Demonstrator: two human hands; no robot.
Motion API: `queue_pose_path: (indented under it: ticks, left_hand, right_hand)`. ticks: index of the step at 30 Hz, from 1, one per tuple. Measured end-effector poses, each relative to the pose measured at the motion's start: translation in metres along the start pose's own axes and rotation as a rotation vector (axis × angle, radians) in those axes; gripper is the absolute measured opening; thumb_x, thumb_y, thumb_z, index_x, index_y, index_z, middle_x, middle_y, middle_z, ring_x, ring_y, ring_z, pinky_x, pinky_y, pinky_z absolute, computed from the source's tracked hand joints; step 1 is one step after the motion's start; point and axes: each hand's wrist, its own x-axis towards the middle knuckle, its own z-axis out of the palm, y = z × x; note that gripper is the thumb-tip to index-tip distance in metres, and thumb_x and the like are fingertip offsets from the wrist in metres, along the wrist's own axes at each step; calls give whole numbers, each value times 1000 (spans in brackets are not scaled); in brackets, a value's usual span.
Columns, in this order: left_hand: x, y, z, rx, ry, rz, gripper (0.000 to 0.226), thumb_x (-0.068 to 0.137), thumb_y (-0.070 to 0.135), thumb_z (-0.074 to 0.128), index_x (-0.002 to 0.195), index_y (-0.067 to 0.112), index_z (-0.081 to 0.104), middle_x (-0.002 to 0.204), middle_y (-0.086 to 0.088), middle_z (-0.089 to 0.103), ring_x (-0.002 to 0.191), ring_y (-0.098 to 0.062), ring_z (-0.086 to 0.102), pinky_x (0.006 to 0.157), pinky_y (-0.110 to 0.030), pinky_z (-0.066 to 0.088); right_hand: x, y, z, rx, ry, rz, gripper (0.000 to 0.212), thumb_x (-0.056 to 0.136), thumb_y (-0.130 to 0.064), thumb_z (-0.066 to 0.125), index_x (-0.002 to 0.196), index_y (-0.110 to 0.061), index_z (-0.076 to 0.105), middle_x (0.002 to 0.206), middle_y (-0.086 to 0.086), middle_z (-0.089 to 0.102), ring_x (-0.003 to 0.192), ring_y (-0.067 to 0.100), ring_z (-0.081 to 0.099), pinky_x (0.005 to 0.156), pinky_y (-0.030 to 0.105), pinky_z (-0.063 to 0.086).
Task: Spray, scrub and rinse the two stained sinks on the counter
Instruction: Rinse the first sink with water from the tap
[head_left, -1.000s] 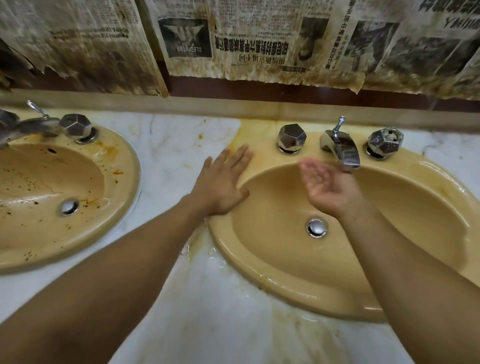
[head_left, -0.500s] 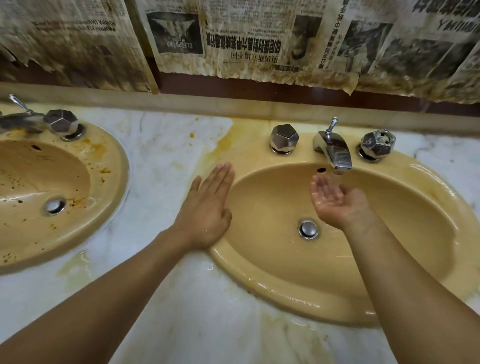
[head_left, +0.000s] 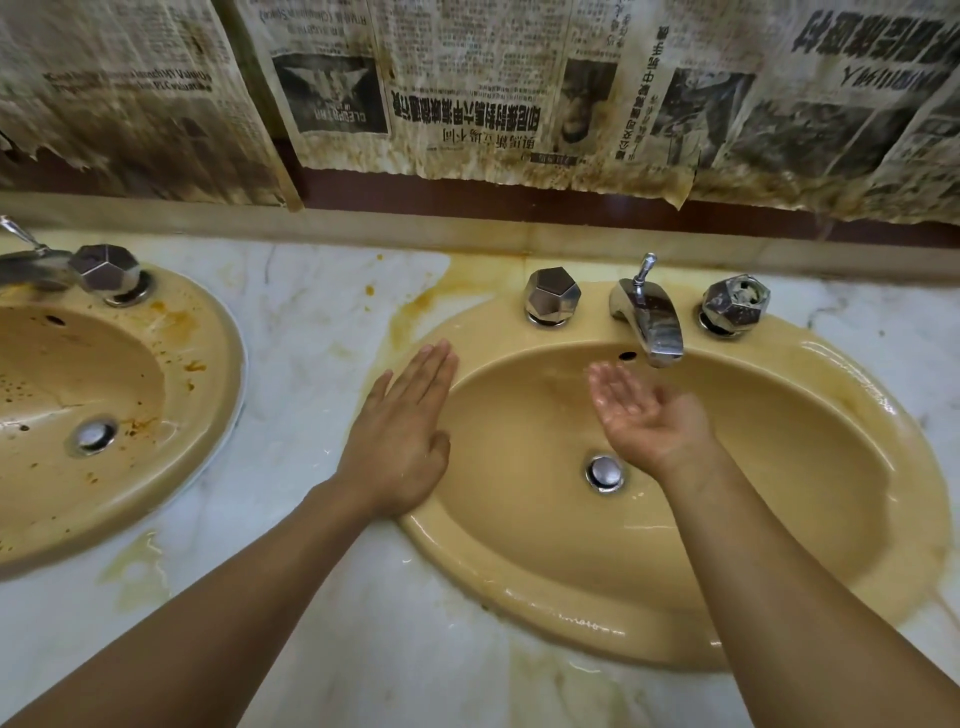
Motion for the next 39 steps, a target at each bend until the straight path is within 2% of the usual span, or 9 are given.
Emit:
queue_pose_path:
  ticks: [6,12,17,21,25,27,33,36,39]
  left_hand:
    - [11,-4,4,-27,15,-27,80,100,29,47,166,27,2,171,16,-9,155,0,-13,129,-36,6]
    - [-16,11,2,-58,-42,-84,83,94,26,41,166,21,-2,172,8,-12,157,-8,-12,129,-44,4]
    - [-80,22,7,1,-37,36,71,102,53,2,164,19,17,173,-1,-4,159,-15,-10,129,-44,-2]
    - [-100,21,12,93,3,192,66,109,49,14,147,11,51,160,-4,41,159,-19,10,128,-46,8]
    - [-67,2,-6,132,-71,341,57,103,64,25,116,24,63,126,5,61,144,-17,39,126,-41,14]
    - [-42,1,-14,179,-105,379,59,100,70,25,103,29,68,111,11,64,135,-12,46,124,-40,12]
    - [-27,7,-11,290,-157,459,84,95,80,7,101,33,76,106,20,69,125,-4,52,127,-46,5]
    - [-54,29,0,218,-141,485,83,89,89,21,103,29,76,104,15,74,106,-9,66,125,-43,23]
    - [-72,70,8,262,-141,421,93,75,101,28,107,28,75,101,12,76,95,-15,70,103,-36,48]
  right_hand:
    - [-8,-1,11,-30,11,-75,18,98,-9,53,104,1,67,85,19,76,73,26,76,69,33,63]
    - [-43,83,31,-726,-206,176,40,108,-19,43,114,14,64,113,31,70,91,38,75,83,42,62]
    - [-93,85,9,-1386,-238,-45,31,106,-22,52,113,2,68,116,25,71,109,34,71,94,38,58]
    - [-87,39,-16,-1064,-46,-241,38,107,-27,49,107,7,67,106,29,72,100,42,72,91,45,58]
    - [-48,-19,-31,-274,69,-110,41,110,-27,38,122,2,64,115,22,72,105,34,69,81,43,58]
    - [-29,-28,-23,-124,69,-96,36,109,-24,40,120,0,66,112,18,73,100,31,71,76,41,59]
    - [-25,-12,-9,-260,-95,5,18,99,-12,55,99,0,68,88,16,75,78,27,77,69,35,64]
    - [-55,-2,-19,-525,-166,186,24,90,-9,56,104,5,71,96,21,75,83,31,77,72,37,65]
    - [-96,-2,-23,-906,-210,336,43,108,-18,38,111,15,66,111,33,70,97,42,74,86,46,62]
